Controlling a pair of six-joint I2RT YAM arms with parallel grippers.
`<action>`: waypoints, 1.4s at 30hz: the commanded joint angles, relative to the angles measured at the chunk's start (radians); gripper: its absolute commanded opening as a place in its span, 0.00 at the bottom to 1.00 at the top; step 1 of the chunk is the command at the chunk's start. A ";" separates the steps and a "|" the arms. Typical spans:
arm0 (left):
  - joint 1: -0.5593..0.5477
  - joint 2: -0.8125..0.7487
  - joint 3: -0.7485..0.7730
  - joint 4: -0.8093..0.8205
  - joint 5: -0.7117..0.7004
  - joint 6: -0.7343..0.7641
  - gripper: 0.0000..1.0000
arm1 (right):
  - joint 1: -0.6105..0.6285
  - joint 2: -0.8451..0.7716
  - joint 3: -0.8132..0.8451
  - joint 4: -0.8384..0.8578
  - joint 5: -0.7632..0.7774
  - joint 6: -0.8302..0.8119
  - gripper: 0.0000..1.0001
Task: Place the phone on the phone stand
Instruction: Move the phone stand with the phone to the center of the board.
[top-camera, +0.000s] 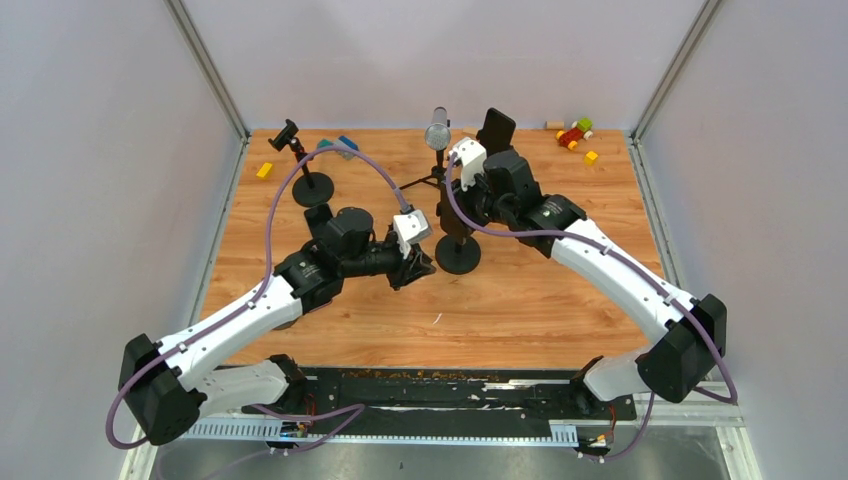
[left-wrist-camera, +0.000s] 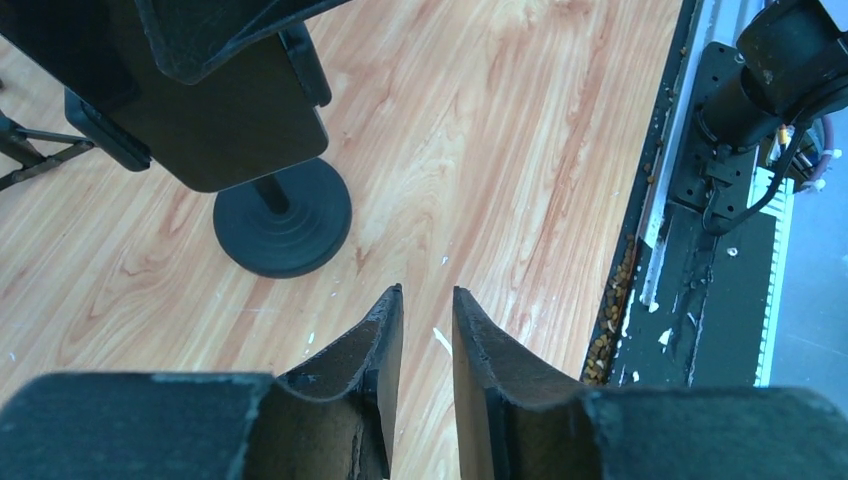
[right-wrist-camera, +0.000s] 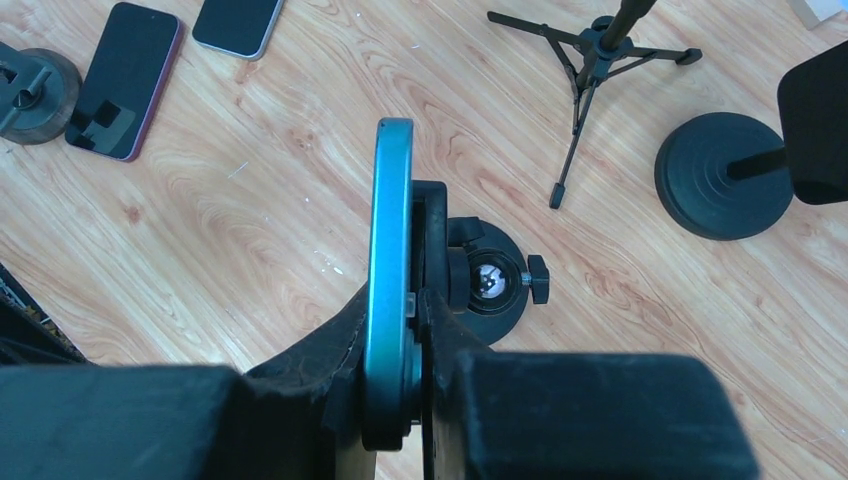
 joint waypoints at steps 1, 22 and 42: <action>0.014 -0.025 0.036 0.003 -0.013 0.012 0.34 | -0.014 -0.003 0.002 0.010 0.018 -0.063 0.00; 0.066 -0.031 0.060 0.028 -0.161 -0.013 0.69 | -0.122 -0.110 -0.108 0.090 -0.323 -0.085 0.06; 0.076 -0.056 0.012 0.072 -0.132 -0.019 0.71 | -0.169 -0.099 -0.212 0.255 -0.405 -0.055 0.00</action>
